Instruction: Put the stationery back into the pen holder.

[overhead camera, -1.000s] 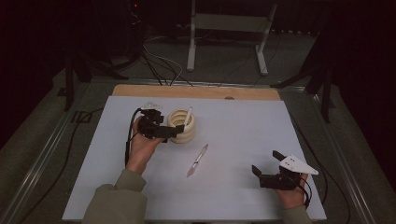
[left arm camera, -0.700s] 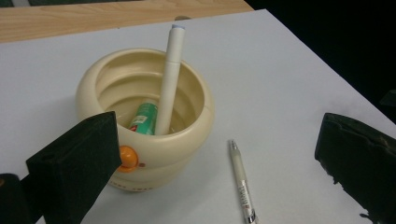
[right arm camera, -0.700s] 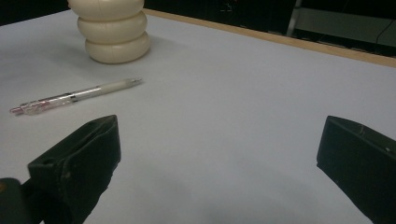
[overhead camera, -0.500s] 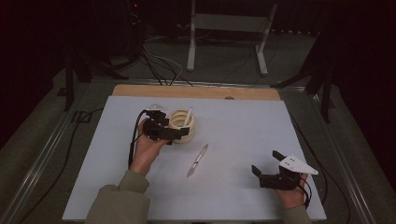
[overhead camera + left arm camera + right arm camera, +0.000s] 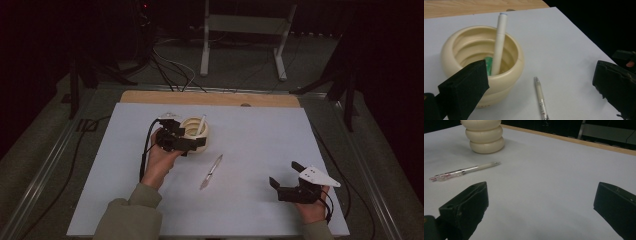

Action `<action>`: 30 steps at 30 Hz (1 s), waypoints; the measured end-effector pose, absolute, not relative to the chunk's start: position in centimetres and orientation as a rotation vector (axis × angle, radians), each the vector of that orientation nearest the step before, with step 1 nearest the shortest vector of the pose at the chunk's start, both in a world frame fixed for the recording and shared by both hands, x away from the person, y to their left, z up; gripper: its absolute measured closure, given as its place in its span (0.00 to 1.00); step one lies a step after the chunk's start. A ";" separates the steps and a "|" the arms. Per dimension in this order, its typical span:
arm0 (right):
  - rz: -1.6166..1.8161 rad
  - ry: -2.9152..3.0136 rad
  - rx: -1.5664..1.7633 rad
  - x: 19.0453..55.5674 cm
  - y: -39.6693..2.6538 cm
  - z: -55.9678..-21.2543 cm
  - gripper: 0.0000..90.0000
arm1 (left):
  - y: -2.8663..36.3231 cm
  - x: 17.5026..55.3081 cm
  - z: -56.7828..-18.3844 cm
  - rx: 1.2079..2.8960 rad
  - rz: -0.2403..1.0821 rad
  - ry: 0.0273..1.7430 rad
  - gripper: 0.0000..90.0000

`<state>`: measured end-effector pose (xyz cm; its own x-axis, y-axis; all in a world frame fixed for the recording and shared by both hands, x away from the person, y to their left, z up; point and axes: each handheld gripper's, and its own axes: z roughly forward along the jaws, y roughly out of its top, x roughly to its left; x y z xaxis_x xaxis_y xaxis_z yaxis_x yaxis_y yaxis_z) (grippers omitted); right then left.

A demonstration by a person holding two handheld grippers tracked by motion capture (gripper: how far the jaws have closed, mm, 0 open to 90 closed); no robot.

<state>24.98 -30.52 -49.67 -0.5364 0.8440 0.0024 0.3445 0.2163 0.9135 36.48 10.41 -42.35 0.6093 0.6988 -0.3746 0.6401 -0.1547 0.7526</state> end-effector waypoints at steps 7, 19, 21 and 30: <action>1.295 1.987 1.095 25.0 -30.5 -49.6 0.00 | 9.7 36.3 -42.6 1.866 0.069 1.066 0.01; 1.295 1.988 1.094 25.0 -30.5 -49.7 0.00 | 7.8 36.0 -43.2 1.898 0.032 1.051 0.02; 1.294 1.988 1.093 25.0 -30.5 -49.6 0.00 | 7.5 35.9 -43.3 1.904 0.020 1.041 0.03; 1.294 1.989 1.094 25.0 -30.5 -49.6 0.00 | 6.2 35.5 -43.8 1.930 -0.014 1.007 0.17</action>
